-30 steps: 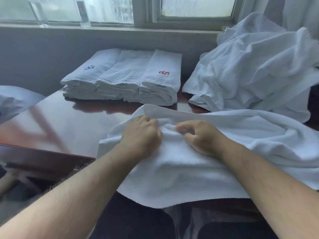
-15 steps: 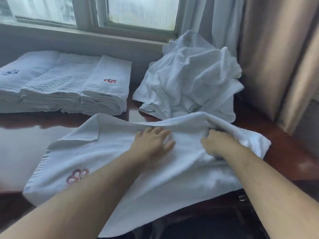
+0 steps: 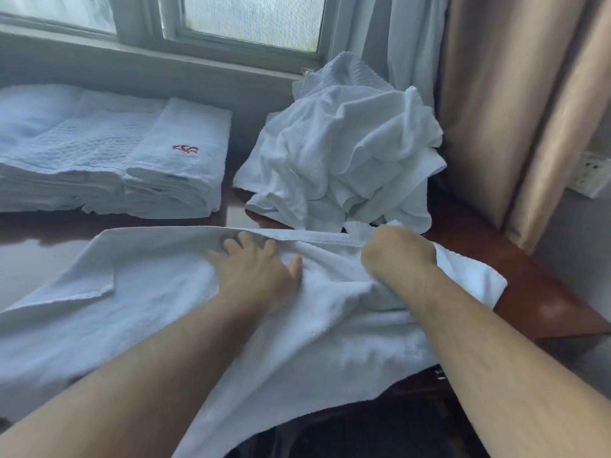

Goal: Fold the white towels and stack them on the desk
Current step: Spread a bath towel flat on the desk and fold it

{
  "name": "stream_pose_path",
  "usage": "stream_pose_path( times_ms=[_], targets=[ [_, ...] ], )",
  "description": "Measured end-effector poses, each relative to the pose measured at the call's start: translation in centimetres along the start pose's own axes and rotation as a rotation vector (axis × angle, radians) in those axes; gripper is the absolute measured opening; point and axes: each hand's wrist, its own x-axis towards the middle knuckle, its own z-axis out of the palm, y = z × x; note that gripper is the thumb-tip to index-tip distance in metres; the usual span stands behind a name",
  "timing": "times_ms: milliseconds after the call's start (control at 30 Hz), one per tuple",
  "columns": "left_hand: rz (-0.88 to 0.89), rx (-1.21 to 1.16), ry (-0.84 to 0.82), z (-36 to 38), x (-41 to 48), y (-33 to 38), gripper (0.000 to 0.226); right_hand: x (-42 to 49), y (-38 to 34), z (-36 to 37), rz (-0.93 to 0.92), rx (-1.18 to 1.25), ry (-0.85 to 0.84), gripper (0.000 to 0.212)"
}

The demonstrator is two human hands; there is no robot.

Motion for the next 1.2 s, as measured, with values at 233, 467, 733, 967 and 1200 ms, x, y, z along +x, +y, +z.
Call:
stream_pose_path(
  times_ms=[233,467,733,967,1200],
  targets=[
    [0.225,-0.094,-0.009,1.4,1.3,-1.2,0.076,-1.1,2.0,0.0,0.025,-0.108,-0.138,0.048],
    [0.324,-0.056,-0.068,1.3,2.1,-1.6,0.079,0.1,3.7,0.3,0.189,-0.01,-0.3,0.081],
    [0.348,-0.048,-0.083,1.6,3.1,-1.3,0.079,-0.5,3.7,2.7,0.082,0.108,0.29,0.028],
    [0.341,-0.05,-0.062,1.7,3.4,-0.8,0.082,0.2,5.2,2.8,0.392,-0.03,-0.222,0.09],
    [0.316,-0.052,-0.082,1.2,2.9,-0.5,0.081,1.0,2.9,1.8,0.169,-0.091,-0.131,0.061]
  ],
)
